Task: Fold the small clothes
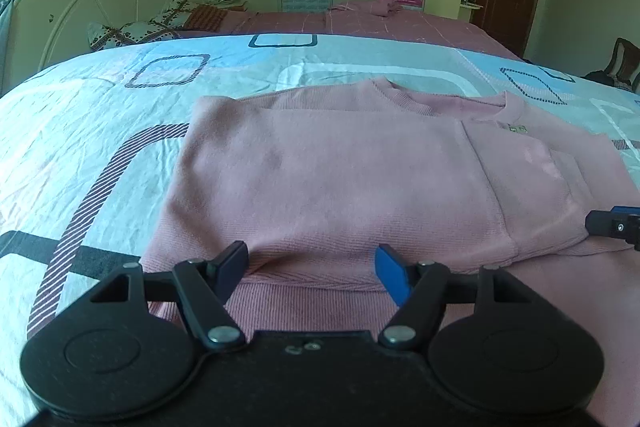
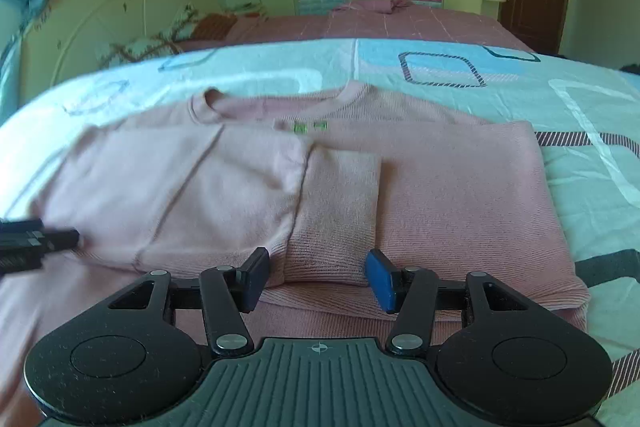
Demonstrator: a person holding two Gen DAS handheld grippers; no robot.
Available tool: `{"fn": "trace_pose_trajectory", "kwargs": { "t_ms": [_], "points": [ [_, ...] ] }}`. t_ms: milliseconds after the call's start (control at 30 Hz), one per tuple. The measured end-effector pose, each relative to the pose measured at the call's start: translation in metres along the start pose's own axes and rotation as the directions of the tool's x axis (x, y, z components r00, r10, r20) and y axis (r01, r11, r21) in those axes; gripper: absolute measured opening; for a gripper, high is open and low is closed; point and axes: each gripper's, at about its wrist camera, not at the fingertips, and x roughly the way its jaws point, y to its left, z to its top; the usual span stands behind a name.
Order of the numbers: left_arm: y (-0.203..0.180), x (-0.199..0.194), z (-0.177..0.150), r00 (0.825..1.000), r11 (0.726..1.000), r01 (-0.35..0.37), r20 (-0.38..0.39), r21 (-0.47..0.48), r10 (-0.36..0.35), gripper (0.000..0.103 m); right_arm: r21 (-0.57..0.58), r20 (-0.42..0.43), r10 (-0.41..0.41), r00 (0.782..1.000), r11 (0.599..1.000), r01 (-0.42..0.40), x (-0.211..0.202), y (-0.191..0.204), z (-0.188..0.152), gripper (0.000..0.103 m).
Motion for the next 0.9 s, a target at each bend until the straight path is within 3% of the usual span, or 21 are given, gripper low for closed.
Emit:
{"fn": "trace_pose_trajectory", "kwargs": {
  "t_ms": [300,333,400,667,900],
  "points": [
    [-0.035,-0.010,0.007,0.998,0.998,0.065,0.008,0.001,-0.065,0.068,-0.034,0.048,0.068,0.997,0.997,-0.066,-0.022,0.011,0.003,0.051],
    [-0.039,-0.008,0.009,0.998,0.998,0.067,0.007,0.000,-0.067,0.068,-0.045,0.053,0.066,0.996,0.997,-0.064,-0.022,0.013,0.006,0.038],
    [-0.045,-0.002,0.012,0.998,0.998,0.068,0.000,-0.007,-0.068,0.068,-0.063,0.043,0.060,0.997,0.996,-0.057,-0.016,0.017,0.009,0.024],
    [-0.051,0.019,0.002,0.998,0.999,0.036,-0.056,-0.014,-0.037,0.070,-0.110,-0.029,0.017,0.999,0.994,-0.020,0.021,0.016,0.000,0.024],
    [-0.052,-0.004,0.001,0.997,0.998,0.062,-0.040,-0.022,-0.063,0.068,-0.093,-0.003,0.076,0.997,0.993,-0.076,-0.003,0.016,-0.001,0.024]
  ]
}}
